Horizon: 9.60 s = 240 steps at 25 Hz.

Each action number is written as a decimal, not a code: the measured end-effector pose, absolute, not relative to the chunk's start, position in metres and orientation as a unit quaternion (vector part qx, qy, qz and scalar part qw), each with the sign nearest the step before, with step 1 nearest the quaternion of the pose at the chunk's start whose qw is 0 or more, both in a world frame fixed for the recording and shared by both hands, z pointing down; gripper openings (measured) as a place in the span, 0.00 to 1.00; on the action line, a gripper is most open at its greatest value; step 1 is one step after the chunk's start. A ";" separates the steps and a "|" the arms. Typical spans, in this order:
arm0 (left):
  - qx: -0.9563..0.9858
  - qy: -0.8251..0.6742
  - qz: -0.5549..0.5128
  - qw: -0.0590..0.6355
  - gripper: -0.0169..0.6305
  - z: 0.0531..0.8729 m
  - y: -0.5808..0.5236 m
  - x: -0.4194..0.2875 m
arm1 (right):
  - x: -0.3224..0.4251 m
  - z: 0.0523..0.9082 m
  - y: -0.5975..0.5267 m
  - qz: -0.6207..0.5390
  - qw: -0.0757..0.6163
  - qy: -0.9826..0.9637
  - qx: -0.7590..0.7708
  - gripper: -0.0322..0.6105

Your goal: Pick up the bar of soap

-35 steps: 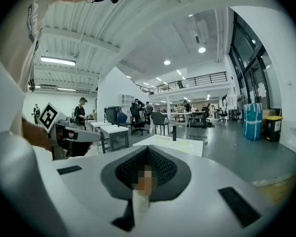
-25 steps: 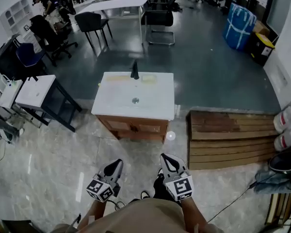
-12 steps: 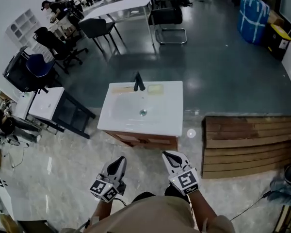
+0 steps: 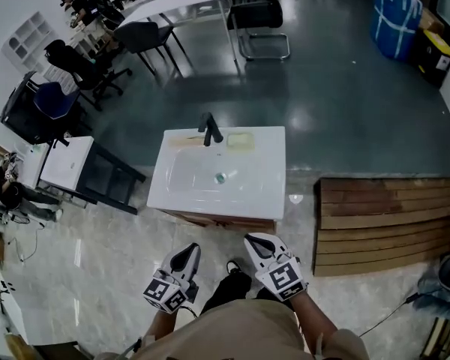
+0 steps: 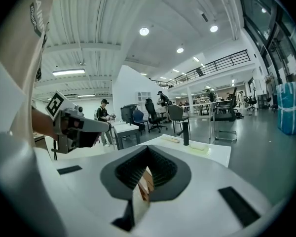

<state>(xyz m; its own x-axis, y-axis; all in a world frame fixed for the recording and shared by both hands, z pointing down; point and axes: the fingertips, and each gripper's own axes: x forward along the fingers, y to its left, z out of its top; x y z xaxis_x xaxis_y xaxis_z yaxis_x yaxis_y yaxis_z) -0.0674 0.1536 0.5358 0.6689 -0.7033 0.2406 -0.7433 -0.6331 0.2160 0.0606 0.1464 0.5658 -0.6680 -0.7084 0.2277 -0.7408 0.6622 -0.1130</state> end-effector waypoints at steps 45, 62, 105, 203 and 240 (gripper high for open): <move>0.927 -0.325 0.029 0.187 0.01 0.530 -0.092 -0.097 | 0.002 0.547 -0.104 0.076 0.077 -0.880 0.463 0.05; 0.931 -0.323 0.076 0.153 0.01 0.537 -0.164 -0.042 | 0.038 0.563 -0.168 0.098 0.085 -0.880 0.456 0.06; 0.942 -0.248 0.116 0.195 0.01 0.600 -0.219 -0.061 | 0.054 0.760 -0.266 0.052 0.531 -0.816 0.223 0.34; 0.933 -0.317 0.058 0.163 0.01 0.540 -0.202 -0.081 | 0.095 0.433 -0.196 0.052 -0.177 -0.894 0.408 0.33; 0.947 -0.320 -0.012 0.001 0.01 0.412 -0.252 -0.088 | 0.072 0.387 -0.187 -0.020 -0.096 -0.870 0.483 0.33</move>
<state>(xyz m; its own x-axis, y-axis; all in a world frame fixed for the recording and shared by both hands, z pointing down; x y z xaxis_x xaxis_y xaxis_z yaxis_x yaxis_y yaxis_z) -0.0876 -0.2522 0.4116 0.7953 -0.6058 -0.0214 -0.6057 -0.7956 0.0101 0.0715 -0.1865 0.3865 -0.5149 -0.8370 -0.1853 -0.8445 0.5324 -0.0579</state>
